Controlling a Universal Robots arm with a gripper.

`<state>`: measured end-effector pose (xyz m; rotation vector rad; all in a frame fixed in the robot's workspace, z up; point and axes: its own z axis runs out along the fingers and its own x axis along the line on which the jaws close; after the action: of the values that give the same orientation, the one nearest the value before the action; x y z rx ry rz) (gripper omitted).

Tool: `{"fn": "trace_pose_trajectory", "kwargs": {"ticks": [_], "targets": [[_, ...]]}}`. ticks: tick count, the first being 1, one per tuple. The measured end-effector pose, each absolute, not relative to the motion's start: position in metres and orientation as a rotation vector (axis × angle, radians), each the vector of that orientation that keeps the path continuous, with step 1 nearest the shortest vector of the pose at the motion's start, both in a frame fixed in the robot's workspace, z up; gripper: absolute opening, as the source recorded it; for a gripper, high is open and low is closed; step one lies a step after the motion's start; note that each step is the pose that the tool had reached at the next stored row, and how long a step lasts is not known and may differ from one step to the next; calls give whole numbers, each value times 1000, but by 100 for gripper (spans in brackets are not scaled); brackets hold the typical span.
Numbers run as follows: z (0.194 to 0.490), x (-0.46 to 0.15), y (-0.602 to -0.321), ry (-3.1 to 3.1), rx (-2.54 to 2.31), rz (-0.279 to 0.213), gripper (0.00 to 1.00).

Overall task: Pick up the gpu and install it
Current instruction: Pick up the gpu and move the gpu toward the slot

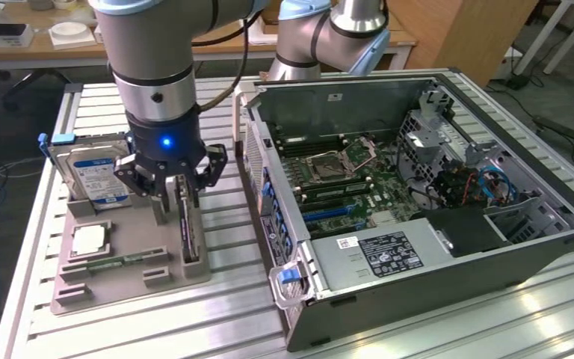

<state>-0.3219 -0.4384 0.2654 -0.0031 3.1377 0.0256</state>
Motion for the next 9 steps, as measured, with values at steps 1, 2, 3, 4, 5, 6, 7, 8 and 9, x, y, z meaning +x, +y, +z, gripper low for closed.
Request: {"fn": "trace_pose_trajectory", "kwargs": {"ticks": [1, 2, 3, 4, 5, 6, 7, 8, 9], "targets": [[264, -322, -439, 3138, -3, 26, 47], [263, -322, -439, 3138, -3, 26, 47], [263, -322, -439, 3138, -3, 26, 47], [261, -322, -441, 3138, -3, 25, 47], [260, -322, -442, 3138, -3, 26, 47], [259, -322, -443, 3138, -3, 26, 47], [258, -322, -443, 3138, -3, 26, 47], [256, -322, -444, 3138, -3, 26, 47], [255, -322, -444, 3138, -3, 26, 47]]}}
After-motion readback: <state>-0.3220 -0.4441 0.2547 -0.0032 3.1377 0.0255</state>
